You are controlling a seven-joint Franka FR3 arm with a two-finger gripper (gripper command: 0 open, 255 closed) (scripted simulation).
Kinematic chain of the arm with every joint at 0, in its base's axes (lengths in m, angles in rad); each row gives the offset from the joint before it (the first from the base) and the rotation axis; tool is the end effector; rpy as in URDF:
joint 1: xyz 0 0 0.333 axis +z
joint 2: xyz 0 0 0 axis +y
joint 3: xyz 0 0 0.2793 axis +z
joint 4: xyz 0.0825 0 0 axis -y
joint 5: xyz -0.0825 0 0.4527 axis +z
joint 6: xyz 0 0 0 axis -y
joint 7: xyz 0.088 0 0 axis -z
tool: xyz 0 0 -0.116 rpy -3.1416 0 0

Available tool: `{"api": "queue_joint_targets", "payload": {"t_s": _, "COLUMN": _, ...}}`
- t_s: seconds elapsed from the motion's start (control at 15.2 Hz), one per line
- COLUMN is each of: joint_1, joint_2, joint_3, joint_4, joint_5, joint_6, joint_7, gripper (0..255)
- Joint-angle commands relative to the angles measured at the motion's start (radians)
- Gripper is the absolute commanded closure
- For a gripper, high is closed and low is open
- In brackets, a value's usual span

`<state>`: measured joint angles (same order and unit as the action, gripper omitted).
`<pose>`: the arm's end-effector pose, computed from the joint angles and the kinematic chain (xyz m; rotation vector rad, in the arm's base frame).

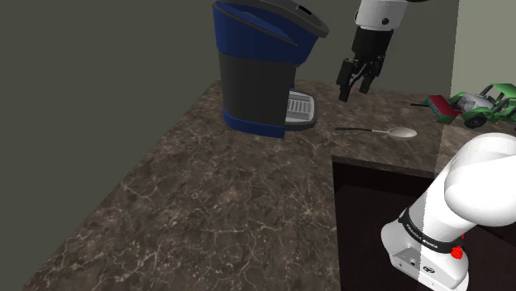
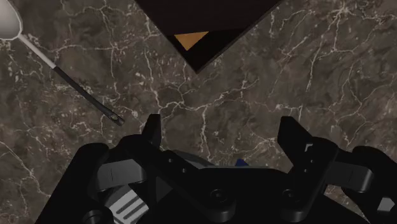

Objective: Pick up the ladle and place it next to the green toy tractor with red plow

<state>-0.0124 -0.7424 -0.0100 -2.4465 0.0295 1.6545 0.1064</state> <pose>0.4137 -0.0061 0.4960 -3.1002 0.2005 0.0795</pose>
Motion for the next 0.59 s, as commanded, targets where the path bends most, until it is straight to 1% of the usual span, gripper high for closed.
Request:
{"api": "queue_joint_targets", "payload": {"t_s": 0.0, "joint_1": 0.000, "joint_2": 0.000, "joint_3": 0.000, "joint_4": 0.000, "joint_5": 0.000, "joint_6": 0.000, "joint_7": 0.000, "gripper": 0}}
{"api": "queue_joint_targets", "payload": {"t_s": 0.26, "joint_1": -0.001, "joint_2": -0.064, "joint_3": -0.100, "joint_4": -0.106, "joint_5": -0.069, "joint_6": 0.038, "joint_7": -0.193, "gripper": 0}}
{"api": "queue_joint_targets", "payload": {"t_s": 0.53, "joint_1": -0.011, "joint_2": -0.093, "joint_3": -0.213, "joint_4": -0.183, "joint_5": -0.154, "joint_6": 0.086, "joint_7": -0.389, "gripper": 0}}
